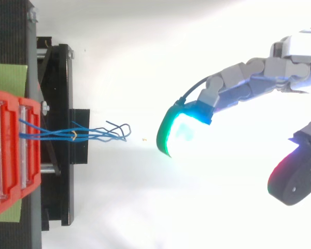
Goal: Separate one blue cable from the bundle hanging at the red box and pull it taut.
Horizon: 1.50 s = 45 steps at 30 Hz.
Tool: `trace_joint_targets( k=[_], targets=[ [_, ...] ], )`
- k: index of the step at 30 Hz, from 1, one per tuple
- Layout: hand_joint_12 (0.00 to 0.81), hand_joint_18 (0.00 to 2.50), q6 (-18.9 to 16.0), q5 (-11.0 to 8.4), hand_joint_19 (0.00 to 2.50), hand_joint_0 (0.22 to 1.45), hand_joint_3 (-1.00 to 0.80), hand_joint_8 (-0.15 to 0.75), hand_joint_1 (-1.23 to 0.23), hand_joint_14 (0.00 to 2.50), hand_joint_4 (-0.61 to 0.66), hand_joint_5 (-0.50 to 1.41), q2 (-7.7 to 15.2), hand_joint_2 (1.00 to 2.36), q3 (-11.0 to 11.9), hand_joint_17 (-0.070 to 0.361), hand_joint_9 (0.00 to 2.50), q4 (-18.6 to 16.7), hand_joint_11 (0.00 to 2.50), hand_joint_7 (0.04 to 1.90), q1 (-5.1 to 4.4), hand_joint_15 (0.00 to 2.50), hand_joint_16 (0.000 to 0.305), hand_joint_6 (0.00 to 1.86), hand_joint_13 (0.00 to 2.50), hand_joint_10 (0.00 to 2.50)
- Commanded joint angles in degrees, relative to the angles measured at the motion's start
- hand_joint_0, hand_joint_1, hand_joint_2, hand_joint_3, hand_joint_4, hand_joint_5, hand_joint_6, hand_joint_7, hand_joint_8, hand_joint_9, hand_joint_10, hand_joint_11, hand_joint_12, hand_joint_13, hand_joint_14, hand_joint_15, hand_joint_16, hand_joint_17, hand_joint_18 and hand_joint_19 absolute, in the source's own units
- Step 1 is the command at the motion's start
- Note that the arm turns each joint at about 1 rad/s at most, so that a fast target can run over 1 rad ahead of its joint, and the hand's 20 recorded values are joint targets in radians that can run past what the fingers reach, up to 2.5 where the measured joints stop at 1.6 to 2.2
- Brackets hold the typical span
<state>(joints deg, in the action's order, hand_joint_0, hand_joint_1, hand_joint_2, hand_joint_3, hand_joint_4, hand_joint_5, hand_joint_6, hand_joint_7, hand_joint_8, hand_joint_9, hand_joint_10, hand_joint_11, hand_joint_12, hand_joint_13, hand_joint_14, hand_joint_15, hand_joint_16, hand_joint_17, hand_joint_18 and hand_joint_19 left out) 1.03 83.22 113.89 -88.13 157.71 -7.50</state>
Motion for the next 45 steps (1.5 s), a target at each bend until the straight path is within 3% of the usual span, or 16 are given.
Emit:
trace_joint_targets(
  k=[1, 2, 5, 16, 24, 35, 38, 42, 43, 45],
  targets=[
    [0.310, 0.38, 0.73, -3.07, 0.21, 0.59, -0.43, 0.282, -0.66, 0.00, 0.30, -0.19, 0.02, 1.00, 0.07, 0.083, 0.63, -0.48, 0.00, 0.75, -1.02, 0.06, 0.037, 0.50, 0.47, 0.00],
    [0.311, 0.38, 0.73, -3.07, 0.21, 0.59, -0.43, 0.284, -0.66, 0.00, 0.31, -0.19, 0.02, 1.00, 0.07, 0.083, 0.64, -0.48, 0.00, 0.75, -1.02, 0.06, 0.037, 0.50, 0.47, 0.00],
    [0.308, 0.38, 2.23, -6.49, 0.21, 0.59, -0.43, 0.285, -0.66, 0.00, 0.31, -0.19, 0.11, 1.00, 0.07, 0.081, 0.64, -0.48, 0.00, 0.75, -1.90, 0.06, 0.036, 0.50, 0.47, 0.00],
    [0.307, 0.39, 7.32, -14.93, 0.21, 0.59, -0.44, 0.287, -0.66, 0.00, 0.31, -0.19, 0.19, 1.00, 0.07, 0.080, 0.65, -0.83, 0.04, 0.76, -4.19, 0.07, 0.036, 0.50, 0.49, 0.00],
    [0.306, 0.38, 7.76, -17.22, 0.20, 0.59, -0.44, 0.291, -0.67, 0.00, 0.31, -0.18, 3.10, 1.00, 0.07, 0.078, 0.66, -2.41, 0.05, 0.76, -5.59, 0.07, 0.035, 0.50, 0.49, 0.00],
    [0.301, 0.38, 9.96, -21.35, 0.19, 0.59, -0.44, 0.299, -0.67, 0.00, 0.31, -0.18, 3.36, 1.00, -0.02, 0.076, 0.68, -2.76, 0.08, 0.76, -7.00, 0.07, 0.034, 0.50, 0.49, 0.00],
    [0.302, 0.38, 8.99, -22.75, 0.19, 0.59, -0.44, 0.300, -0.67, 0.00, 0.31, -0.18, 5.29, 1.00, 0.07, 0.076, 0.68, -3.29, 0.08, 0.76, -7.17, 0.07, 0.034, 0.50, 0.49, 0.00],
    [0.302, 0.38, 8.91, -23.28, 0.18, 0.59, -0.44, 0.302, -0.67, 0.00, 0.31, -0.18, 5.73, 1.00, 0.07, 0.076, 0.69, -3.82, 0.08, 0.76, -7.35, 0.07, 0.034, 0.50, 0.49, 0.00],
    [0.302, 0.38, 8.91, -25.21, 0.19, 0.59, -0.44, 0.300, -0.67, 0.00, 0.31, -0.18, 5.73, 1.00, 0.07, 0.076, 0.69, -3.82, 0.08, 0.76, -7.35, 0.07, 0.034, 0.50, 0.49, 0.00],
    [0.302, 0.38, 8.73, -25.92, 0.19, 0.59, -0.44, 0.301, -0.67, 0.00, 0.31, -0.18, 5.73, 1.00, 0.07, 0.076, 0.69, -3.73, 0.09, 0.76, -7.35, 0.06, 0.034, 0.50, 0.49, 0.00]
  ],
)
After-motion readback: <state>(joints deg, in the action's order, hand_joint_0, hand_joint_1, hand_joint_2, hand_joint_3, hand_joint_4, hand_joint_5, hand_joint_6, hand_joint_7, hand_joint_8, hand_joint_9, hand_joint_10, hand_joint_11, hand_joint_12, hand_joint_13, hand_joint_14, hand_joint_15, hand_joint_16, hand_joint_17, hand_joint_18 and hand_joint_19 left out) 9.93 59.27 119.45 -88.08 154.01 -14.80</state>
